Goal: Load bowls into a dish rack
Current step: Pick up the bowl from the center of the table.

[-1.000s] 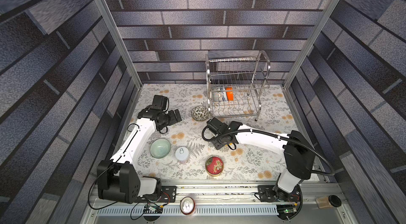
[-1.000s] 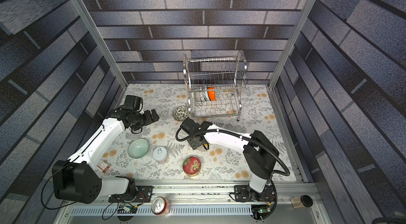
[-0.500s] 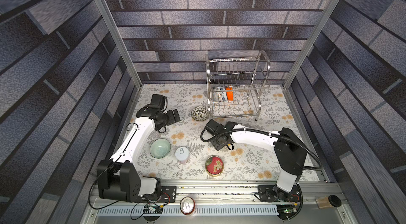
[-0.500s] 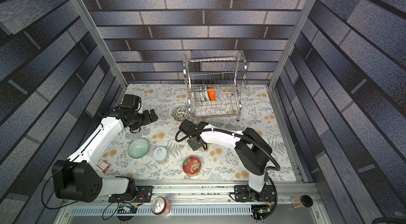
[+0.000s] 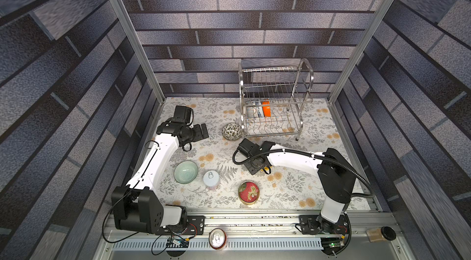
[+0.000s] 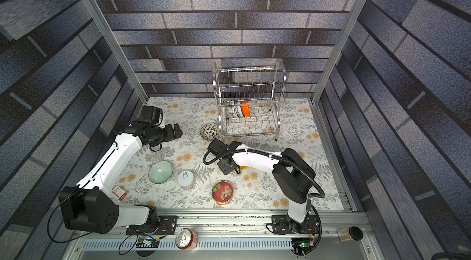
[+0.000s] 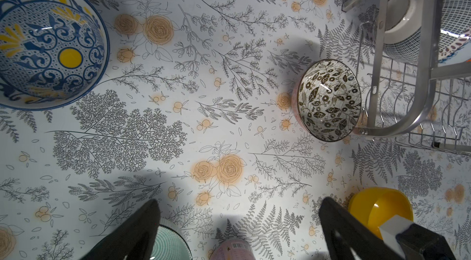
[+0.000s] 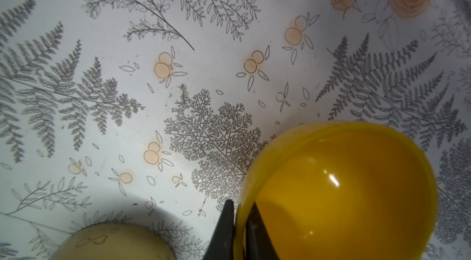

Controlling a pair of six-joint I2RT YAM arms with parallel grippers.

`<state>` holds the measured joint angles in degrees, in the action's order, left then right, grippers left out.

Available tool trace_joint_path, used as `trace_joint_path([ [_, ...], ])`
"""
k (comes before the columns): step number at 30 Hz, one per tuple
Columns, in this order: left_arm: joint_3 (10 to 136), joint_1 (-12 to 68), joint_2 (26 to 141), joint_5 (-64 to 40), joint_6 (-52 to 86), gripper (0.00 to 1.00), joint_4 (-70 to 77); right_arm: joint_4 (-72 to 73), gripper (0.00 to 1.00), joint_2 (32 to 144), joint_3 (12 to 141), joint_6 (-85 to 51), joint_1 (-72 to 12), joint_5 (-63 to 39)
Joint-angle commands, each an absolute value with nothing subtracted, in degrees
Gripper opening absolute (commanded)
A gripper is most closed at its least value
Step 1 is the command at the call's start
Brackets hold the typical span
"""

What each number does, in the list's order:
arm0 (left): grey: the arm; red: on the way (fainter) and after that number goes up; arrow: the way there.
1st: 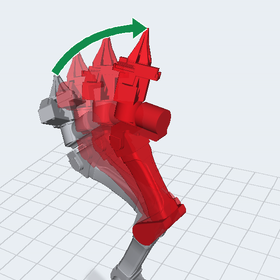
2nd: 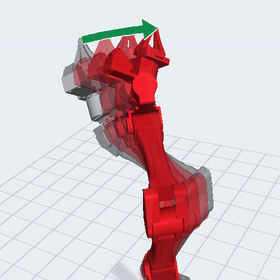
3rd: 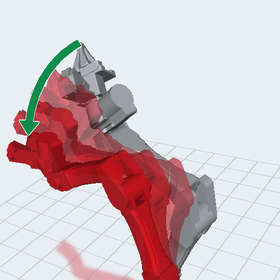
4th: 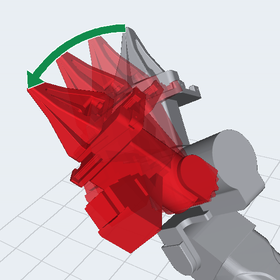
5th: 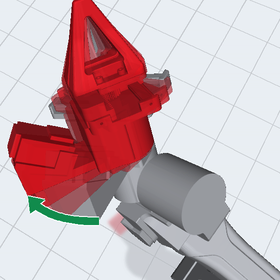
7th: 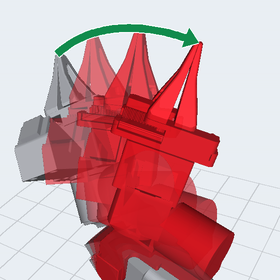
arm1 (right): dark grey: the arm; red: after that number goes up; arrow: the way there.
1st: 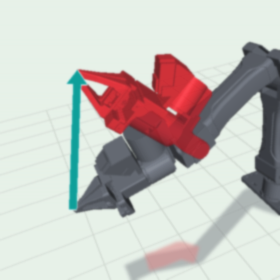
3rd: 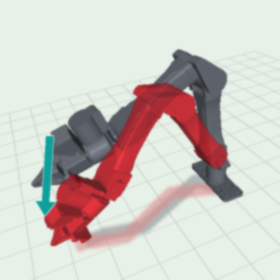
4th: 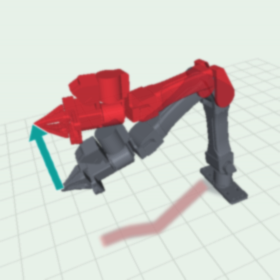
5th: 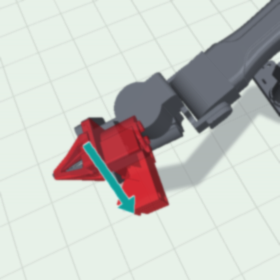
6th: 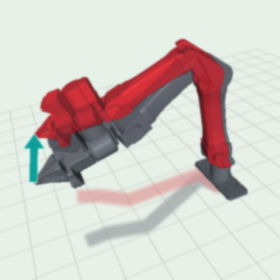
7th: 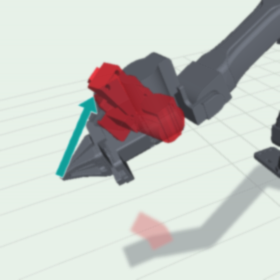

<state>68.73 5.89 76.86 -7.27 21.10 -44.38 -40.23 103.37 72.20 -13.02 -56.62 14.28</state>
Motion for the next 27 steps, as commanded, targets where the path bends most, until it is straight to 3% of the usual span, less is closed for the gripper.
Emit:
trace_joint_path([
  [1,69.8,5.5,74.7,-6.1,19.0,1.00,-44.2,-40.2,0.11,99.6,72.5,-13.8,-57.0,16.0],
  [17,61.8,8.5,70.9,-12.5,12.1,1.00,-32.5,-23.4,0.10,81.7,61.8,-17.1,-55.2,20.8],
  [27,54.3,12.6,69.7,-16.8,7.7,1.00,-23.9,3.5,0.08,68.6,46.7,-29.3,-46.1,11.8],
])
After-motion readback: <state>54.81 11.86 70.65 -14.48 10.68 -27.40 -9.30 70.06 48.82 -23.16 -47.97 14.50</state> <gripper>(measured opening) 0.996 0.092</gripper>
